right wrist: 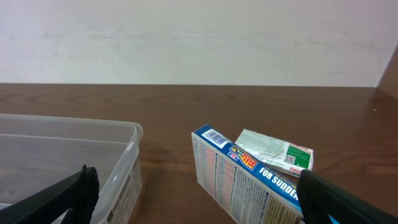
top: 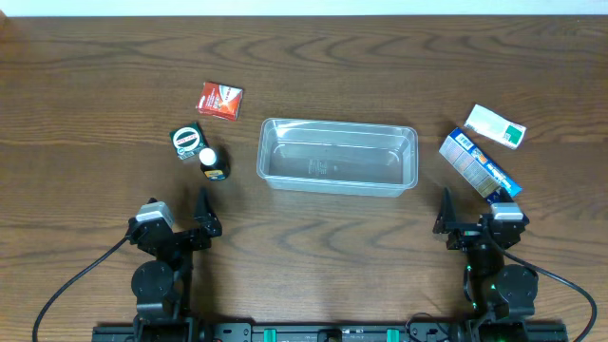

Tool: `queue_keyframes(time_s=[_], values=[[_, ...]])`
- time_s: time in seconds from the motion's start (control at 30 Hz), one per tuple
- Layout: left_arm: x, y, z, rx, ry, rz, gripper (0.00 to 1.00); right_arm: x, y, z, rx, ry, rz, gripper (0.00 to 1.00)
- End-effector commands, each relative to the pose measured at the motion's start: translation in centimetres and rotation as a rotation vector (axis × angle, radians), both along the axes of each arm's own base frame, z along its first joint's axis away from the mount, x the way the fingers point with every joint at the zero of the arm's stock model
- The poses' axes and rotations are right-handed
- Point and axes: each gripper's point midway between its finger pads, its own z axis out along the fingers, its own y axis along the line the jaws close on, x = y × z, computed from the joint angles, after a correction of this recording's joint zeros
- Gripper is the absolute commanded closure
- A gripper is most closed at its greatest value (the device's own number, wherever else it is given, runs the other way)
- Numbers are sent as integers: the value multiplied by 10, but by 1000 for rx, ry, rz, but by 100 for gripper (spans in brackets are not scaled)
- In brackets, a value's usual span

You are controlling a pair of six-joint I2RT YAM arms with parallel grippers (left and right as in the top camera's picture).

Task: Pack container
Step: 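Move the right gripper toward the blue-and-white box on the right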

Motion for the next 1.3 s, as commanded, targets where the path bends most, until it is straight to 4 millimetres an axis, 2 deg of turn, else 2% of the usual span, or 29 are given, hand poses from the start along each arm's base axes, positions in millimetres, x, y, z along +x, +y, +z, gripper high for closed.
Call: queue_keyframes(time_s=[0.0, 1.07, 1.27], values=[[0, 3, -20, 7, 48, 16, 2, 0, -3, -1, -9, 3, -17, 1], [0, 3, -20, 7, 48, 16, 2, 0, -2, 0, -1, -2, -9, 1], [0, 3, -20, 7, 48, 15, 2, 1, -1, 10, 1, -44, -7, 1]])
